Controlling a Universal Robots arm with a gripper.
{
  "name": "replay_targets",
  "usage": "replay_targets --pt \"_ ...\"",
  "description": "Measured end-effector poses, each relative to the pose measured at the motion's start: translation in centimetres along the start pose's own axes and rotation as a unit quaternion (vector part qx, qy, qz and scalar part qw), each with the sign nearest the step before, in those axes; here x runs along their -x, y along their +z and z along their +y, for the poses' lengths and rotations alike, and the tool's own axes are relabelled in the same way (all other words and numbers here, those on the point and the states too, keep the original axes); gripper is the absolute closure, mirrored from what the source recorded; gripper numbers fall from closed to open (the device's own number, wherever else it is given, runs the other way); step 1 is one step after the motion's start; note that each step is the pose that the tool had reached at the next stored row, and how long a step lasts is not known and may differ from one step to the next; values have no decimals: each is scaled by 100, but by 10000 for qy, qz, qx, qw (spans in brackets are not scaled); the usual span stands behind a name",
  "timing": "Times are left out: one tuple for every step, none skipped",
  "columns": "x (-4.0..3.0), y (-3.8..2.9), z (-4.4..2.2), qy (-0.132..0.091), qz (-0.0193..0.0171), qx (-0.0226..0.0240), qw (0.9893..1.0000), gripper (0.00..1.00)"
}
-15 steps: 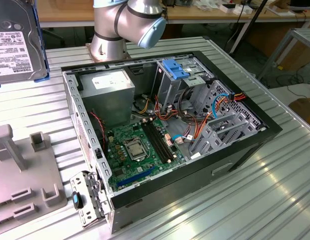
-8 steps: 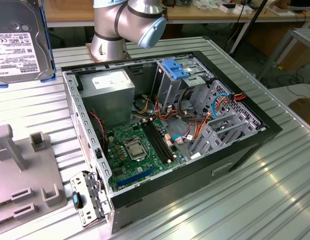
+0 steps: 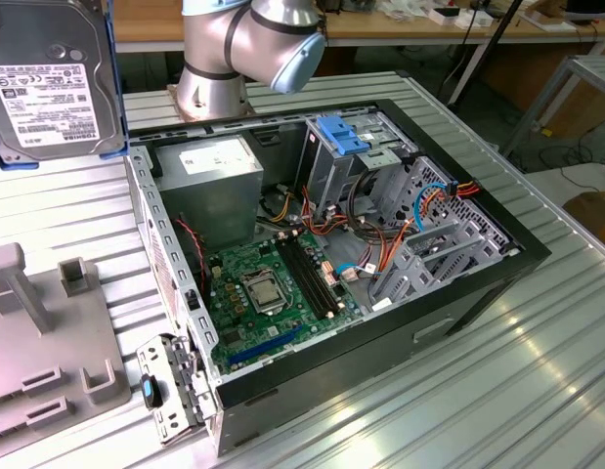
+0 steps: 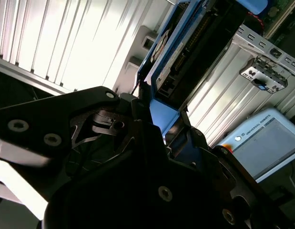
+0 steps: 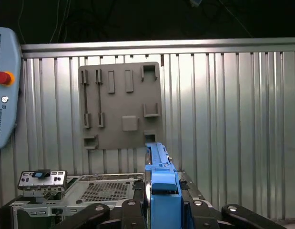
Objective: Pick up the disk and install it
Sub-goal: 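Pick up the disk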
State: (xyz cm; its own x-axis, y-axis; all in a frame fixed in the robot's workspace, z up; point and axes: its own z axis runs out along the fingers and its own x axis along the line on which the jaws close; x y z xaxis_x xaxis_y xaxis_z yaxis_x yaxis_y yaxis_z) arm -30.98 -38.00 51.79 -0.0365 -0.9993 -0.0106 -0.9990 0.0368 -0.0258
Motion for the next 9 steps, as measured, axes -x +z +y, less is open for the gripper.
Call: replay_targets --pt "1 1 -22 0 0 0 10000 63" --pt "2 3 -47 1 0 0 10000 63" --pt "3 4 -72 1 0 0 10000 63" --pt "4 5 -96 1 0 0 10000 63" --pt "4 6 -117 1 1 0 10000 63" --pt "5 7 -143 1 0 0 10000 63" --pt "6 8 -166 1 0 0 10000 63" --pt "7 10 -210 1 0 0 10000 63" --pt "9 12 -237 1 0 0 10000 63"
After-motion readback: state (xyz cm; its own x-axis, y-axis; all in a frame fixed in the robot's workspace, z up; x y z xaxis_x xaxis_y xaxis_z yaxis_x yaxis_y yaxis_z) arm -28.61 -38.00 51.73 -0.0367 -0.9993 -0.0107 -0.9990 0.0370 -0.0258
